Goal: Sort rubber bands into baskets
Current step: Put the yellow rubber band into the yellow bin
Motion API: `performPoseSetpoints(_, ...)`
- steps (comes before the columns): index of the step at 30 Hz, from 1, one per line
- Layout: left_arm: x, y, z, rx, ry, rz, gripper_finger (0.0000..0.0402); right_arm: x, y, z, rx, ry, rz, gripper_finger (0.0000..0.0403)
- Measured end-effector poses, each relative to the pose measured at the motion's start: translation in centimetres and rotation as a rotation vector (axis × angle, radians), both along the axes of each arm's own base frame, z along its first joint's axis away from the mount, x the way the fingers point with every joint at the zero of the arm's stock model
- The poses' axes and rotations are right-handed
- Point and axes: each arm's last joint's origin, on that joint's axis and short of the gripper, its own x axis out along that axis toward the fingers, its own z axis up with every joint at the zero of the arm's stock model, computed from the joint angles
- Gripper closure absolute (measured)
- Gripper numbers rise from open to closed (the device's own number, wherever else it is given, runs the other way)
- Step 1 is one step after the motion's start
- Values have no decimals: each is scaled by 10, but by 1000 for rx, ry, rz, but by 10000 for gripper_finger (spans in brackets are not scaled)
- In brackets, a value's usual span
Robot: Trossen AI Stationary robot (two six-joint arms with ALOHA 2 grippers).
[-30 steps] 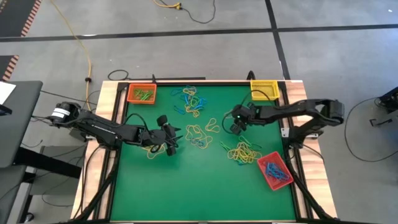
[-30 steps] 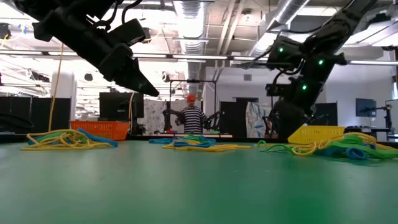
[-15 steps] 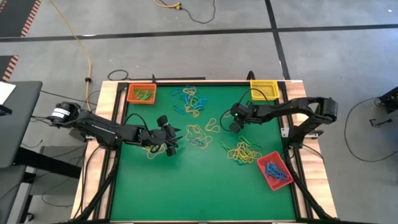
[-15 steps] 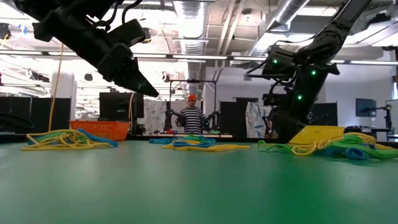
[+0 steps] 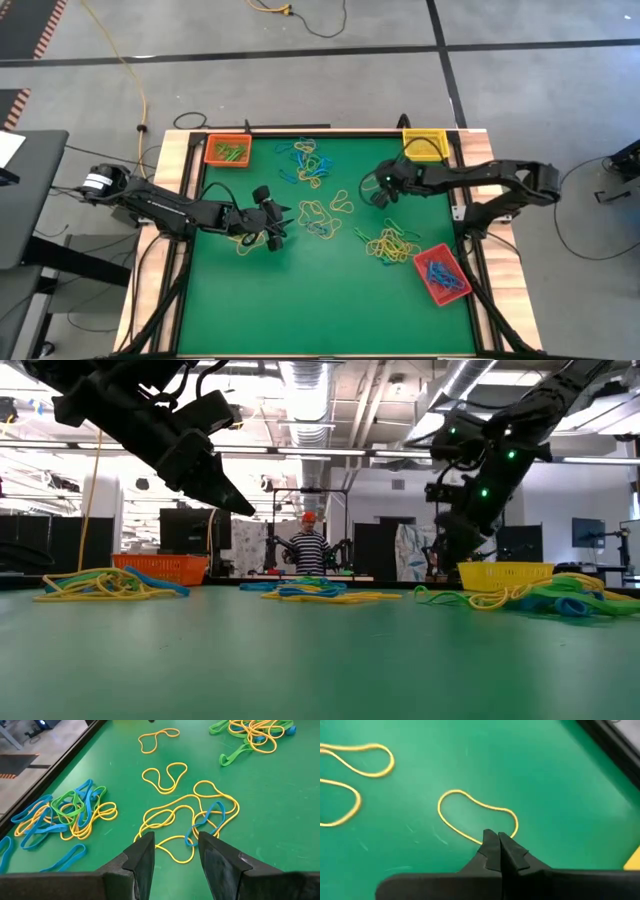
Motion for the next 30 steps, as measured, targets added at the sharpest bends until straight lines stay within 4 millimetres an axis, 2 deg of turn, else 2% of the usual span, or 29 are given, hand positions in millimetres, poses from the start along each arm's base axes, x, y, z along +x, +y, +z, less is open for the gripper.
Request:
performPoseSetpoints(3, 0, 0, 0, 0, 0, 0, 260, -6, -4, -1, 46, 9, -35, 381)
performPoseSetpoints(7, 0, 0, 0, -1, -2, 0, 260, -12, -10, -14, 126, 89, -78, 302)
performPoseSetpoints(11, 0, 0, 0, -5, -2, -3, 260, -8, -14, -26, 166, 101, -76, 219)
performPoseSetpoints(15, 0, -1, 0, -14, -1, -15, 260, 0, -14, -29, 152, 55, -62, 181)
performPoseSetpoints(18, 0, -1, 0, -14, 0, -15, 260, 4, -14, -30, 151, 29, -51, 189)
performPoseSetpoints(21, 0, -1, 0, -14, 0, -16, 260, 4, -14, -33, 162, 39, -50, 216)
performPoseSetpoints(25, 0, -1, 0, -13, 0, -16, 260, 5, -14, -39, 187, 65, -44, 271)
performPoseSetpoints(30, 0, -1, 0, -11, -1, -17, 260, 6, -15, -46, 191, 95, -48, 359)
